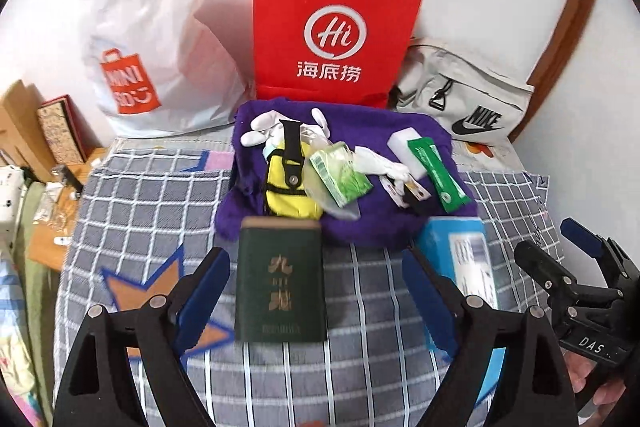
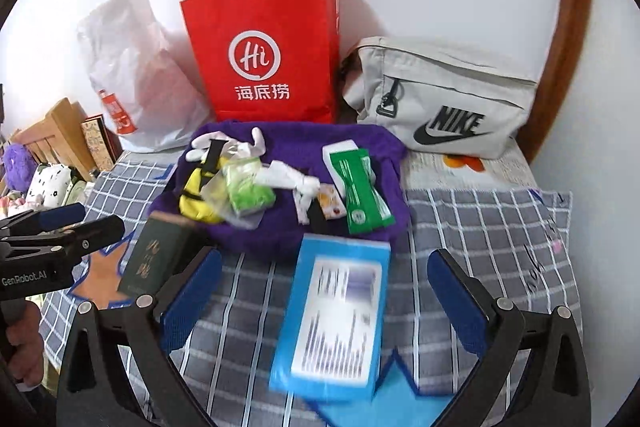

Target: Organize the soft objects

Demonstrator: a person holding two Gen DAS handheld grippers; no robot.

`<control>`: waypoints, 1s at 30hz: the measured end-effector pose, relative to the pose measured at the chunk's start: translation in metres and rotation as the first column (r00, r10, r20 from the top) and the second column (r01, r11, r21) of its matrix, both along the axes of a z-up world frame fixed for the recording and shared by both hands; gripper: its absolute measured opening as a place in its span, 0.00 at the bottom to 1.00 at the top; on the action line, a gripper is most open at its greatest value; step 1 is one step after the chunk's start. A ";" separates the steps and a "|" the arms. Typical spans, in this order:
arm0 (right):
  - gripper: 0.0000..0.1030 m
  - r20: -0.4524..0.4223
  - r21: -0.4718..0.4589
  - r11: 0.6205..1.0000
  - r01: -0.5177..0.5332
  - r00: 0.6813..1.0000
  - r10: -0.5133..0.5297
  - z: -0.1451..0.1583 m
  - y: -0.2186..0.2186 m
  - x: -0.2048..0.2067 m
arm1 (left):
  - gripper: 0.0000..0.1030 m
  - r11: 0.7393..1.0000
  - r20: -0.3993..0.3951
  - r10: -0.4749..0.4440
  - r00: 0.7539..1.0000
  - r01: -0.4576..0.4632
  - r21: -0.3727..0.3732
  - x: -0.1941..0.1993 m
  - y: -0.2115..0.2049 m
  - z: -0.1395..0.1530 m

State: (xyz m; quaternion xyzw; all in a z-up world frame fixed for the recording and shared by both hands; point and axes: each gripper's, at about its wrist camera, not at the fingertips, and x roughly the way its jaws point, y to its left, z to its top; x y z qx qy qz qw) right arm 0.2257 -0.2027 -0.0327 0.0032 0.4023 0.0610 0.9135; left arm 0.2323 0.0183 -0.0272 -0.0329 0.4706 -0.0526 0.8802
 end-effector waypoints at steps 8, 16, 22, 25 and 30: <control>1.00 0.053 -0.012 0.999 0.033 0.998 -0.032 0.012 -0.007 -0.072 | 0.87 1.000 0.071 0.013 0.997 -0.014 0.025 -0.080 -0.011 0.019; 1.00 0.101 0.035 0.999 0.023 0.994 -0.027 0.018 -0.015 -0.129 | 0.87 0.998 0.128 0.044 0.991 -0.048 0.029 -0.137 -0.012 0.028; 1.00 0.128 0.046 0.999 0.018 0.991 -0.023 0.019 -0.019 -0.159 | 0.88 0.997 0.143 0.065 0.988 -0.071 0.034 -0.162 -0.010 0.022; 1.00 0.143 0.041 0.999 0.015 0.989 -0.021 0.019 -0.018 -0.170 | 0.88 0.996 0.147 0.075 0.986 -0.080 0.031 -0.171 -0.007 0.021; 1.00 0.156 0.045 0.999 0.013 0.988 -0.020 0.020 -0.017 -0.183 | 0.88 0.997 0.165 0.073 0.984 -0.078 0.027 -0.182 -0.007 0.023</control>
